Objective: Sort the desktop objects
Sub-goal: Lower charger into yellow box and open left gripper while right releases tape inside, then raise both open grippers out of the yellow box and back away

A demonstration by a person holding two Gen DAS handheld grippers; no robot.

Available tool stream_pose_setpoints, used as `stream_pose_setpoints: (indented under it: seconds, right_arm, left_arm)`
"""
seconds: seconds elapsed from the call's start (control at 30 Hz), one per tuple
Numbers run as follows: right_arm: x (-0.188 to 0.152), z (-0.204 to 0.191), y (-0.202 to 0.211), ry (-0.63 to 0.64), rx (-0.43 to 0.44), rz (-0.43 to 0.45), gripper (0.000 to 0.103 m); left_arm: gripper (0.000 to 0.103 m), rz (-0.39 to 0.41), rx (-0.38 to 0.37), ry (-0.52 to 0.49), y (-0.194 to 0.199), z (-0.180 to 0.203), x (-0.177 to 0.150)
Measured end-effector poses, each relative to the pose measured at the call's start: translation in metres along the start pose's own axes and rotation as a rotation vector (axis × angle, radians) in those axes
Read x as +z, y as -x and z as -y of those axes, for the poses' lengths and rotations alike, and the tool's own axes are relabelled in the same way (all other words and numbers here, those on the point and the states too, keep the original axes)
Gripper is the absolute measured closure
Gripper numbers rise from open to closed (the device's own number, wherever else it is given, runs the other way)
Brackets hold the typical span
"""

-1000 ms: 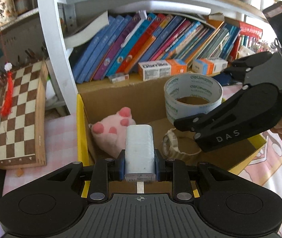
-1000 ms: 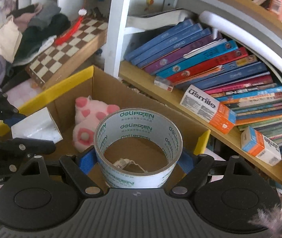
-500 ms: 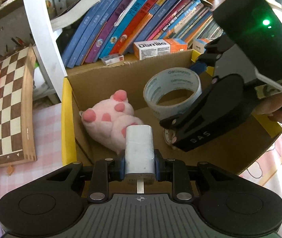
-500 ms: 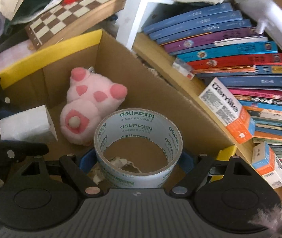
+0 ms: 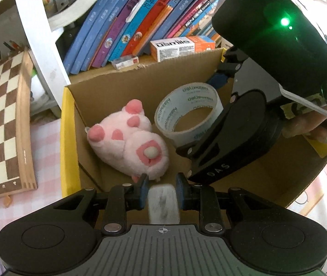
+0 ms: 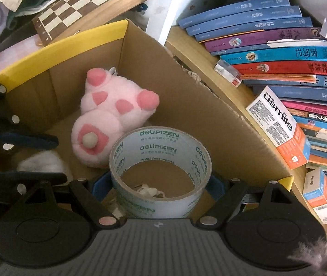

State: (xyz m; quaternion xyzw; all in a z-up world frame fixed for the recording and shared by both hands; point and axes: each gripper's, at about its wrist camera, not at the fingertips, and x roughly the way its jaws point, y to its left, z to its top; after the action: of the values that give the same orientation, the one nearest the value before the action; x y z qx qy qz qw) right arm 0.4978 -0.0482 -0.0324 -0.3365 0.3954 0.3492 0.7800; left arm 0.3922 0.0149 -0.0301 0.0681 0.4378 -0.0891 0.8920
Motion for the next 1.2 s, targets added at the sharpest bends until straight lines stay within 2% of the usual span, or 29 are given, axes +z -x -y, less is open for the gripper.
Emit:
stream_pose_setpoints:
  seconds: [0.3, 0.53, 0.67, 1.2]
  right_arm:
    - [0.001, 0.002, 0.001, -0.022, -0.003, 0.007, 0.019]
    - [-0.002, 0.006, 0.008, -0.064, -0.01, 0.038, 0.015]
    - [-0.004, 0.008, 0.017, -0.087, -0.015, 0.059, 0.014]
    - [-0.025, 0.008, 0.098, -0.217, -0.023, 0.207, 0.014]
  left_arm:
    - [0.077, 0.044, 0.02, -0.001, 0.013, 0.001, 0.002]
    - [0.069, 0.127, 0.05, 0.01, 0.035, -0.001, 0.002]
    - [0.06, 0.156, 0.069, 0.005, 0.048, 0.0, 0.002]
    - [0.044, 0.268, 0.078, -0.021, 0.103, 0.013, -0.014]
